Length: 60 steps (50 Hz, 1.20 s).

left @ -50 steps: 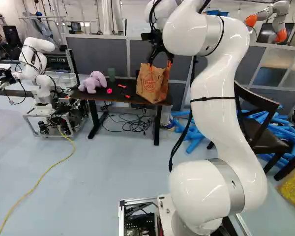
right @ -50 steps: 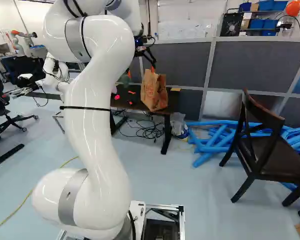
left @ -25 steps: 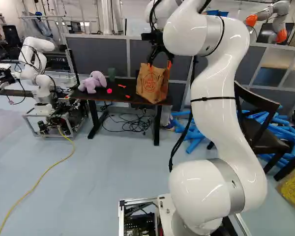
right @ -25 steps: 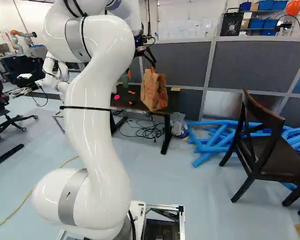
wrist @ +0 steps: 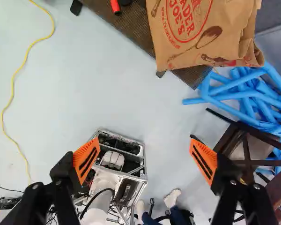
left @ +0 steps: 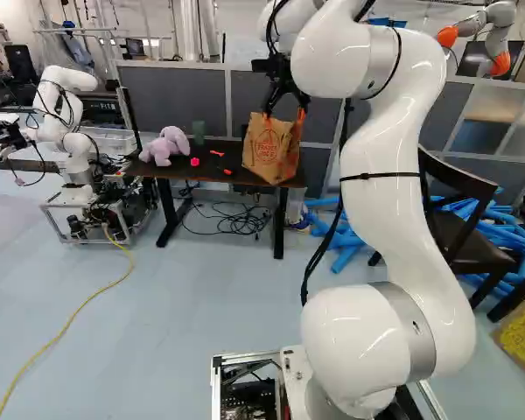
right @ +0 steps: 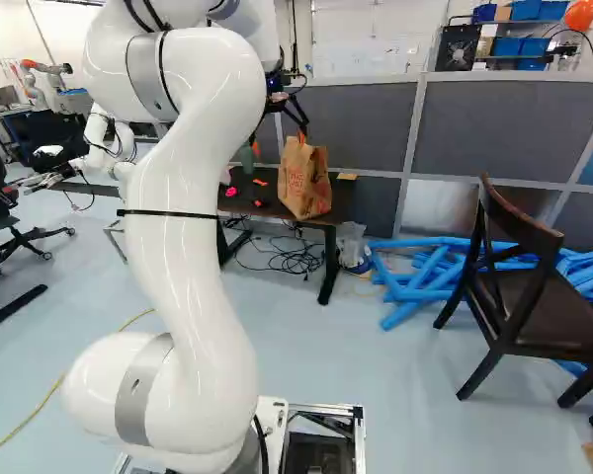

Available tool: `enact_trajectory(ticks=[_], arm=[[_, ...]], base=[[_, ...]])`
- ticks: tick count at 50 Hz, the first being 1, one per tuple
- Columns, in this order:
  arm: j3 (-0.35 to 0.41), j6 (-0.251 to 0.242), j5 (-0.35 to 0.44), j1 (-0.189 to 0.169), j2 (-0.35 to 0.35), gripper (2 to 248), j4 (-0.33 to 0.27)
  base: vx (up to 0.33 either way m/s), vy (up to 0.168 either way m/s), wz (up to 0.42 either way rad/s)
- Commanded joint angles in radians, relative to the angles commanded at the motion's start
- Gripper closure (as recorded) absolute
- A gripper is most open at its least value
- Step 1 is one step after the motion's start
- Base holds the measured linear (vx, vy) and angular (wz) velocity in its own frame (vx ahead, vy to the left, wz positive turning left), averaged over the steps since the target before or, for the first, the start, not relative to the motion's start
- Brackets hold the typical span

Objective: Pick up the bag on the ground and place it on the table

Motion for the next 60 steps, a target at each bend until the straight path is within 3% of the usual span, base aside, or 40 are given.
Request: enact_trajectory(ticks=[30, 60], arm=[[0.116, 0.022, 0.134, 0.000, 0.053, 3, 0.002], [0.321, 0.061, 0.370, -0.001, 0.146, 3, 0.005]], base=[[0.000, 0.000, 0.000], [0.000, 0.000, 0.000]])
